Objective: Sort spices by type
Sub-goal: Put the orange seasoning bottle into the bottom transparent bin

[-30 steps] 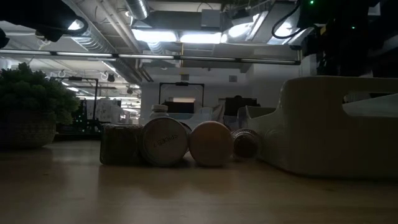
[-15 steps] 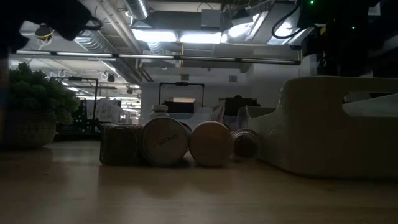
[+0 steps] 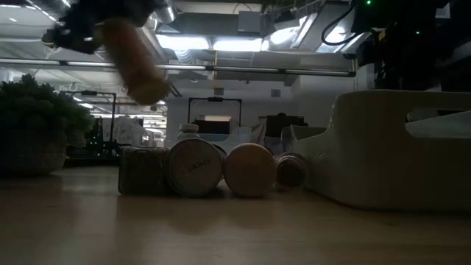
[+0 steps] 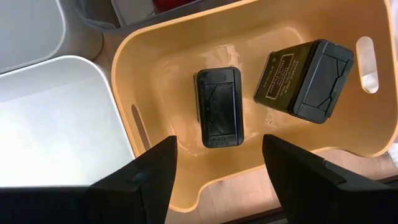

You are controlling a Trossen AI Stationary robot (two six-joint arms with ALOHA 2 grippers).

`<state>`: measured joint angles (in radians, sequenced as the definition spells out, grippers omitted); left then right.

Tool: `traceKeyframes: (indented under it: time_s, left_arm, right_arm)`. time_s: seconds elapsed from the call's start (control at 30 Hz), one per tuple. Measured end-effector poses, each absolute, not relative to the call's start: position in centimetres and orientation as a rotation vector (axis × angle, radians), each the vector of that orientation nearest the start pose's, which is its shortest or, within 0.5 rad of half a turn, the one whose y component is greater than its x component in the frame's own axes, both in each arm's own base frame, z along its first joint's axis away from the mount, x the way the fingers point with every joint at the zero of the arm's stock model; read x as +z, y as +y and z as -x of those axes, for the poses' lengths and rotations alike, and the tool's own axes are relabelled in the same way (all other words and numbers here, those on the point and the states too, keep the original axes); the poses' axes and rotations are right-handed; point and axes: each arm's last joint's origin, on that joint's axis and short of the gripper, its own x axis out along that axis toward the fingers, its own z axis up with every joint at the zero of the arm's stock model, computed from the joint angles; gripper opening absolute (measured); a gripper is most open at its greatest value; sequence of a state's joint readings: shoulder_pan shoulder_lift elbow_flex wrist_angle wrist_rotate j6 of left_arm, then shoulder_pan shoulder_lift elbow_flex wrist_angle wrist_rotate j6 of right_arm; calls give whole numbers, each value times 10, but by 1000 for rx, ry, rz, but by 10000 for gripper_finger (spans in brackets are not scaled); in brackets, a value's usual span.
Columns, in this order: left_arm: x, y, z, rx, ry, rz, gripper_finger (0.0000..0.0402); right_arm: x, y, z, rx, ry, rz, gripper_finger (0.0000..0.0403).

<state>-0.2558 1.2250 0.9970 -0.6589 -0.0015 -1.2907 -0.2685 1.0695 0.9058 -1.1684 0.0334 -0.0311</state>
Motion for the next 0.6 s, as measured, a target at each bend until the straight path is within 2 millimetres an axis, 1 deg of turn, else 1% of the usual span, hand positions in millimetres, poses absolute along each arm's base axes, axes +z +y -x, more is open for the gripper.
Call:
traceKeyframes:
  time_s: [0.13,0.23,0.4,0.5,0.6]
  left_arm:
    - [293,-38,-245,310,733,1052,187]
    - [298,-18,-249,314,675,990,187]
    - [310,11,-251,333,645,909,187]
    - [318,26,-246,372,672,847,187]
    - [322,38,-241,425,736,803,187]
  right_arm:
    - [260,-45,-161,-235,1330,-130,237]
    - [260,-45,-161,-235,1331,-130,237]
    - [260,-45,-161,-235,1331,-131,237]
    - [260,-45,-161,-235,1331,-130,237]
    - [260,-45,-161,-235,1331,-130,237]
